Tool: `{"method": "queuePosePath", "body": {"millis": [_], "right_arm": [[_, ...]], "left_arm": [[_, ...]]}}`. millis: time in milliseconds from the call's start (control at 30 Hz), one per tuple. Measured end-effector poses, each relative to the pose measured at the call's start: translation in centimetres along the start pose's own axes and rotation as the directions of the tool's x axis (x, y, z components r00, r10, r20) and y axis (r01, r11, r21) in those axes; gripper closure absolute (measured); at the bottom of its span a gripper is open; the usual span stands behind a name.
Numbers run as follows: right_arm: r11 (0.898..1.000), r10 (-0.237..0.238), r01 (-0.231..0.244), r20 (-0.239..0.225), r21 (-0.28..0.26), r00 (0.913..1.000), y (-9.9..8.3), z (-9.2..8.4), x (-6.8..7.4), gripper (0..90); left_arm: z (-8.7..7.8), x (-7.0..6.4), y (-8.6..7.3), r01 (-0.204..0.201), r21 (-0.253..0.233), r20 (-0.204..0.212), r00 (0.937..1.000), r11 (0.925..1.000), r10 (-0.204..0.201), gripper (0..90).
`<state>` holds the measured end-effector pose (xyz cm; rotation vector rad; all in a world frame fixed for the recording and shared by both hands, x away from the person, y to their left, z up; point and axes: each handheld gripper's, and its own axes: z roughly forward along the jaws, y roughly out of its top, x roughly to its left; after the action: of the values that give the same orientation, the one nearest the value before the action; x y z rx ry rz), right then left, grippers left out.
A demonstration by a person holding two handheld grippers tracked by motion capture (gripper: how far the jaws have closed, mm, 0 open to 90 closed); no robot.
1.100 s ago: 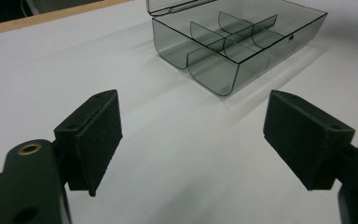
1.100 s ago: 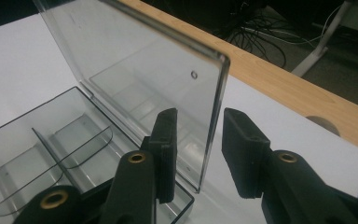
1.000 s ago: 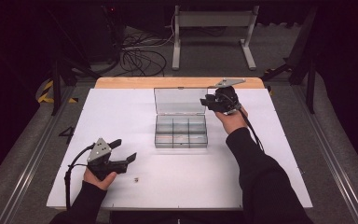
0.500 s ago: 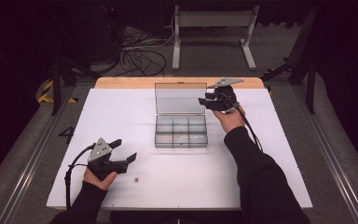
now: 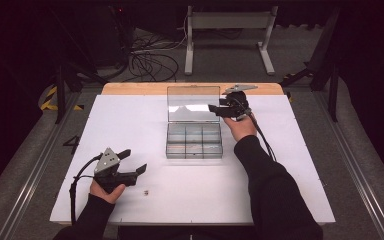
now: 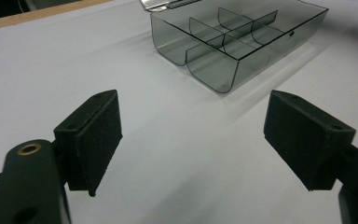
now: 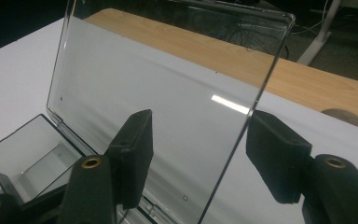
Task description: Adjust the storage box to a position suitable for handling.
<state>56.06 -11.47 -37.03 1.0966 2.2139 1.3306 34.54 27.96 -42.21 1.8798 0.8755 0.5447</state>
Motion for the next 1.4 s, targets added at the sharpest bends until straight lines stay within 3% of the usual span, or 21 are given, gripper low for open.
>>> {"method": "queuePosePath", "body": {"millis": [200, 333, 433, 600, 800, 967, 1167, 1400], "right_arm": [[1.0, 0.03, -0.03, -0.004, 0.009, 0.9996, -0.4, 0.6, -0.3, 40.4], [0.998, 0.049, -0.049, 0.001, 0.048, 0.9988, -0.9, 1.2, -0.5, 38.6], [0.996, 0.075, -0.073, -0.037, 0.056, 0.9965, -1.1, 1.4, -0.6, 40.0], [0.998, 0.059, -0.058, -0.039, 0.039, 0.9975, -1.0, 1.6, -0.1, 40.0], [0.997, 0.066, -0.065, -0.029, 0.035, 0.9974, -0.9, 1.2, -0.4, 39.3], [0.999, 0.037, -0.036, -0.025, 0.031, 0.999, -0.2, -0.4, -0.1, 35.5], [0.996, -0.092, 0.091, -0.036, -0.012, 0.9951, 0.4, -4.1, 1.8, 27.8], [0.993, -0.11, 0.108, -0.05, -0.048, 0.9926, 0.1, -6.8, 2.2, 24.6]], "left_arm": [[0.0, 0.0, 0.0, 0.001, 0.0, 0.0, 1.0, 1.0, -0.001, 19.6], [0.0, 0.0, 0.0, 0.002, 0.0, -0.002, 1.0, 1.0, -0.002, 19.6], [0.0, 0.0, 0.0, -0.001, 0.001, -0.004, 1.0, 1.0, 0.001, 19.6], [-0.1, 0.0, 0.0, 0.001, 0.0, -0.003, 1.0, 1.0, -0.001, 19.6], [-0.1, 0.0, 0.0, -0.002, -0.001, -0.006, 1.0, 1.0, 0.002, 19.6], [-0.1, 0.0, 0.0, -0.001, -0.005, -0.005, 1.0, 1.0, 0.001, 19.6], [-0.5, -0.2, 0.2, 0.006, -0.019, -0.004, 1.0, 0.9998, -0.006, 18.4], [-0.7, -0.6, 0.6, -0.01, -0.026, -0.01, 0.9999, 0.9996, 0.01, 18.0]]}}
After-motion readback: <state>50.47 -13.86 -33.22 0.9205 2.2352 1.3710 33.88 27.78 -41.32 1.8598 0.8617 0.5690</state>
